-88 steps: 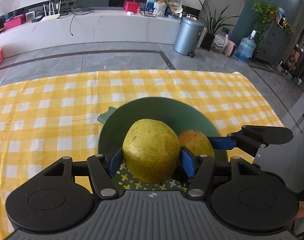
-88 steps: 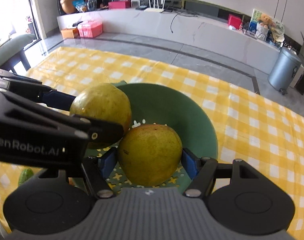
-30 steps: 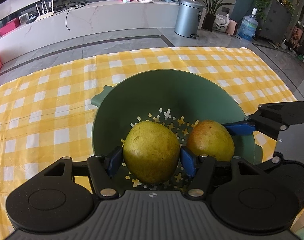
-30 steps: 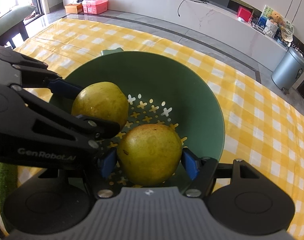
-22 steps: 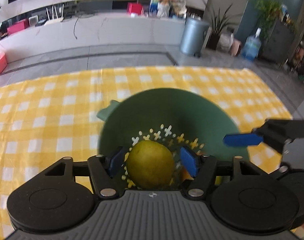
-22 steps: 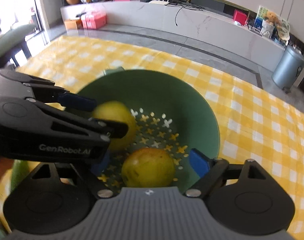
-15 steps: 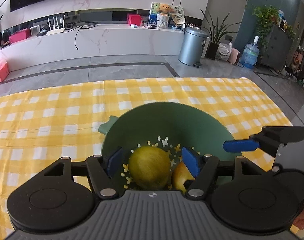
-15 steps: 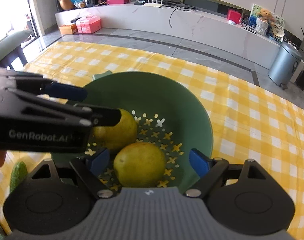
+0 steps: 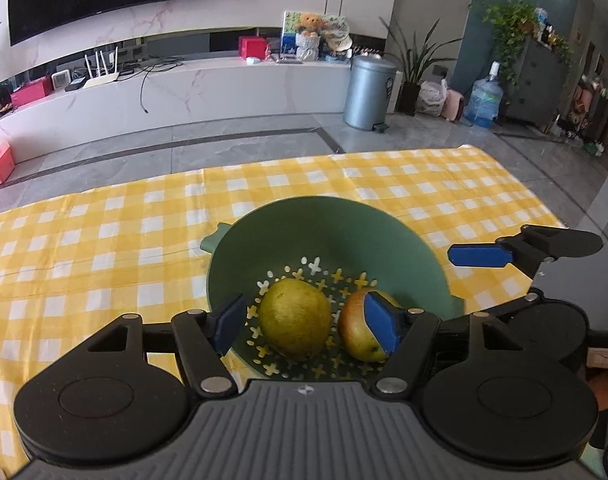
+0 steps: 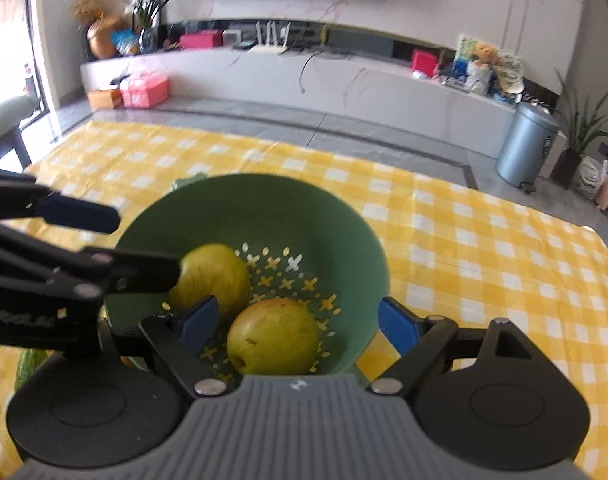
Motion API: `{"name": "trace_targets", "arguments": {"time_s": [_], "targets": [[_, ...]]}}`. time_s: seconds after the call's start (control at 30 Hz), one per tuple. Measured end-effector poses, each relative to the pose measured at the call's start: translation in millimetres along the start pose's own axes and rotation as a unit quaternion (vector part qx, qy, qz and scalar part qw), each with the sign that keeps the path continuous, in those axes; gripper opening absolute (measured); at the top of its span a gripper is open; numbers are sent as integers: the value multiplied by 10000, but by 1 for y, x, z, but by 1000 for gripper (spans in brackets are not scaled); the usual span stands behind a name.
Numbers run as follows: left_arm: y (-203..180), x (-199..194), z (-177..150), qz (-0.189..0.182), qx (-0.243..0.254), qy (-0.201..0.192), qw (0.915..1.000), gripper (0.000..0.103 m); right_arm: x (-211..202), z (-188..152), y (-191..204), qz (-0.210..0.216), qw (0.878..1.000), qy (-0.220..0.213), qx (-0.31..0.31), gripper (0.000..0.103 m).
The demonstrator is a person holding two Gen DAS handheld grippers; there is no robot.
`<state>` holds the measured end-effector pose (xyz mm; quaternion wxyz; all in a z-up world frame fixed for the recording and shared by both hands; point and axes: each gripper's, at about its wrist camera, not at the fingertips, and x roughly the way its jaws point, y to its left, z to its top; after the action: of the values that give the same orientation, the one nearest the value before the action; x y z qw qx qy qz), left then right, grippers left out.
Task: Organize fruits
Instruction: 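Lower pears into the colander and open both tools, then withdraw both tools from the colander toward the oranges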
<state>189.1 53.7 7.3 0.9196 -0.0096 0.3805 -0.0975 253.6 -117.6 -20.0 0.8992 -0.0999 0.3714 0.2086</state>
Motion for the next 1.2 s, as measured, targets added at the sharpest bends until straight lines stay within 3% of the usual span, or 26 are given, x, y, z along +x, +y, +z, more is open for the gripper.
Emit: {"name": "trace_targets", "arguments": {"time_s": [0.23, 0.63, 0.77, 1.0, 1.2], "targets": [[4, -21, -8, -178, -9, -12, 9998, 79, -24, -8, 2, -12, 9997, -145, 180, 84], [18, -31, -40, -620, -40, 485, 9969, 76, -59, -37, 19, 245, 9984, -143, 496, 83], [13, -30, -53, -718, 131, 533, 9959, 72, -59, -50, 18, 215, 9974, 73, 682, 69], [-6, -11, -77, -769, 506, 743, 9930, 67, -46, -68, 8, 682, 9871, 511, 1354, 49], [-4, -2, -84, -683, 409, 750, 9940, 66, -27, -75, 7, 724, 9831, 760, 1503, 42]]}}
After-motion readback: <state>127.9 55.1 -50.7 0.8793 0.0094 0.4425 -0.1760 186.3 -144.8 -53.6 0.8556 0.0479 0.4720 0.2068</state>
